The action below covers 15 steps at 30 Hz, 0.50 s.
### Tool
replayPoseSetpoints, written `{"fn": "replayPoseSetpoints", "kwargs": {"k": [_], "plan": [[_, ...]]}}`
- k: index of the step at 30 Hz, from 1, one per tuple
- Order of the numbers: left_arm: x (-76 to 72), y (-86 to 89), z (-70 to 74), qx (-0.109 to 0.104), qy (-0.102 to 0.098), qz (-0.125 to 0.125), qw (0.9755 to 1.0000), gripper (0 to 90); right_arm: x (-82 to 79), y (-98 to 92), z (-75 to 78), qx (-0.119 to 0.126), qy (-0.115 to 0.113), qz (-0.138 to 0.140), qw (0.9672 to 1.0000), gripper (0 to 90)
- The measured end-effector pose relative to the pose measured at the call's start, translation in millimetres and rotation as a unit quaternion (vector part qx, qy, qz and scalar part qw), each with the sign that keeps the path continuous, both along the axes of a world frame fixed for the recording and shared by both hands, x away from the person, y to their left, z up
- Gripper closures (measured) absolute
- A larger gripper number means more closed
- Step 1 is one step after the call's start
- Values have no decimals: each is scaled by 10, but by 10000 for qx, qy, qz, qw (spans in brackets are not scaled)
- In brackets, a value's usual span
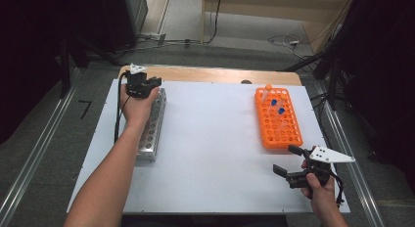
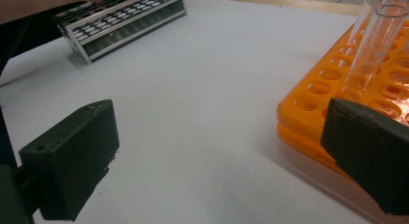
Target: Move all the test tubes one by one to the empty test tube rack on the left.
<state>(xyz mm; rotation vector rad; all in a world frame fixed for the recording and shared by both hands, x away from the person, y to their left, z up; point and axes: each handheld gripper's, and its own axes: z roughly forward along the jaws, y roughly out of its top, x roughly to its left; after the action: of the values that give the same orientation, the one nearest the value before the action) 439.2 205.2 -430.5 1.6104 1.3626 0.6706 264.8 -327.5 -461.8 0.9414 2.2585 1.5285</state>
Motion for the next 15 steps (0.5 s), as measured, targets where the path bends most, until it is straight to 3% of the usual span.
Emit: {"fn": "replayPoseSetpoints", "kwargs": {"k": [6, 10, 13, 15], "plan": [[26, -29, -12, 226, 231, -96, 9994, 745, 9, 1, -4, 1, 13, -2, 10000, 0], [32, -6, -10, 114, 250, -128, 9995, 713, 12, 0, -3, 0, 7, -11, 10000, 0], [12, 10, 15, 54, 177, -119, 9998, 633, 15, -2, -3, 12, 11, -27, 10000, 0], [-10, 16, 48, -51, 127, -129, 9998, 526, 16, -4, -2, 33, 18, -44, 10000, 0]]}}
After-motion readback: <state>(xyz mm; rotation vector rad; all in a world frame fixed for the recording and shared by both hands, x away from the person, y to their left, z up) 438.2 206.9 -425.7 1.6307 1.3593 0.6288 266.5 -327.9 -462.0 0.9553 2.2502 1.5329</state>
